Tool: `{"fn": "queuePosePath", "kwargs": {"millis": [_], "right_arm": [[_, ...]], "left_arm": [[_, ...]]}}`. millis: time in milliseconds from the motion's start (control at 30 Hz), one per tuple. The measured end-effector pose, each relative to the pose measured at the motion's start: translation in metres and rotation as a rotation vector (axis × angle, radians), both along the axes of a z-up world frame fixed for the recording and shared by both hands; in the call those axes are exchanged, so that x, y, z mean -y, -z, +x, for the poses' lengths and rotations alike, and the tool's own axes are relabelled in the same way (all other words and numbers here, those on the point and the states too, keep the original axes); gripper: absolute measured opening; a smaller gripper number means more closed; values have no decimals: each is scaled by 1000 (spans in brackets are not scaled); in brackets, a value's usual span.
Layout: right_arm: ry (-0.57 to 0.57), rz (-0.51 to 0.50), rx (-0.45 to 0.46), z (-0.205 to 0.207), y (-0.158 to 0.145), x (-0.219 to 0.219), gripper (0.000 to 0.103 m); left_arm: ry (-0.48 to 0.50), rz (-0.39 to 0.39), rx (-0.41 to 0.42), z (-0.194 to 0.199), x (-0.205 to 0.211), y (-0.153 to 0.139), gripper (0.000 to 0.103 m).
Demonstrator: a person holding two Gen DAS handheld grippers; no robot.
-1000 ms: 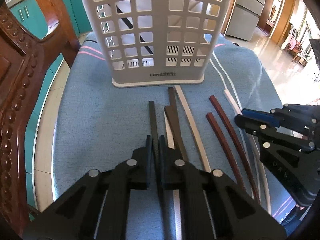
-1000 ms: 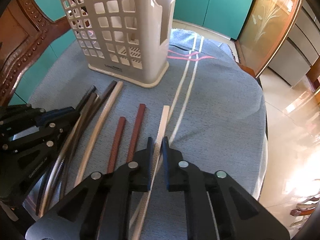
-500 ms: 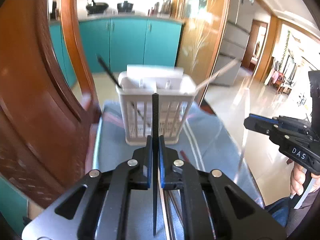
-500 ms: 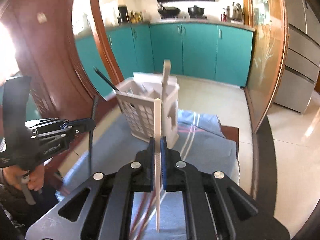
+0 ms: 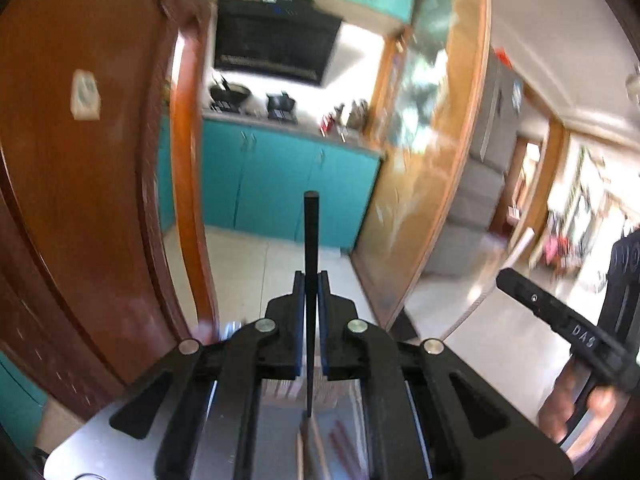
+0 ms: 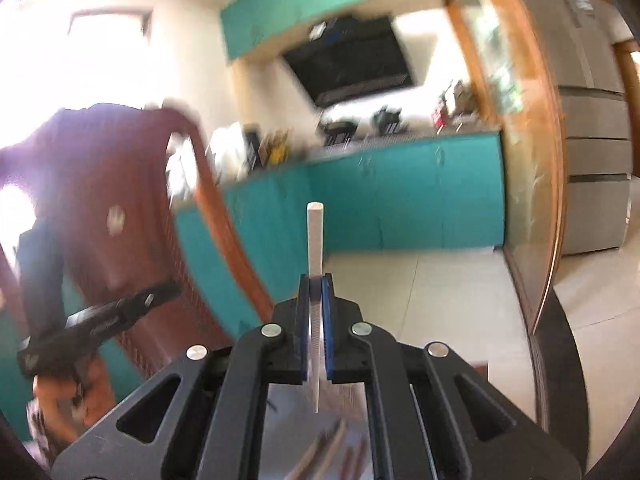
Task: Organize utensils
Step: 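Raise both held chopsticks over the white basket and lower them in, then open both tools to release the chopsticks into the basket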
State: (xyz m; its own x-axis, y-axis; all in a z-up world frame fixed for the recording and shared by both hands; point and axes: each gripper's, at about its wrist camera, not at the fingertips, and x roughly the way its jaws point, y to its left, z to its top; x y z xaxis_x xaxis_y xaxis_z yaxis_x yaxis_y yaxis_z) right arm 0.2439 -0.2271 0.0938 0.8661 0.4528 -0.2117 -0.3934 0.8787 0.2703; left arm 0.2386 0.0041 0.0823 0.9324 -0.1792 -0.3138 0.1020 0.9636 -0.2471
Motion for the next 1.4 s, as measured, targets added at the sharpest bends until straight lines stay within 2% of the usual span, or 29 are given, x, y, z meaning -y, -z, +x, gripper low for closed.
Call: {"fn": "queuePosePath", "kwargs": {"millis": [33,100,167,267,467,600,700,867,1400], "right_arm": [[28,44,57,-1,-2,1,7],[66,84,93,5,2,1,7],[117,43,106,16,14,-9,7],[142,-26,69,32,32,-24,7],[111,-114,31,43,55,-42,6],[108,-166,17,43,68,-51,6],[107,-195,19,40,74,-53,6],[102,-199,24,33,77,-49,6],[88,-224,17,23,82,-49,7]], "left_arm": [[-32,-29,33,1,-3,-5,7],[-77,-60,100,3,-7,-10,7],[-133,-65,143,9,-7,-9,7],[-161,-47,174,17,-3,-2,7],[-200,14,155,37,6,23,7],[-192,28,89,54,13,42,7],[-198,63,72,60,19,49,7],[-186,117,65,58,32,55,7],[-148,146,12,58,43,73,7]]}}
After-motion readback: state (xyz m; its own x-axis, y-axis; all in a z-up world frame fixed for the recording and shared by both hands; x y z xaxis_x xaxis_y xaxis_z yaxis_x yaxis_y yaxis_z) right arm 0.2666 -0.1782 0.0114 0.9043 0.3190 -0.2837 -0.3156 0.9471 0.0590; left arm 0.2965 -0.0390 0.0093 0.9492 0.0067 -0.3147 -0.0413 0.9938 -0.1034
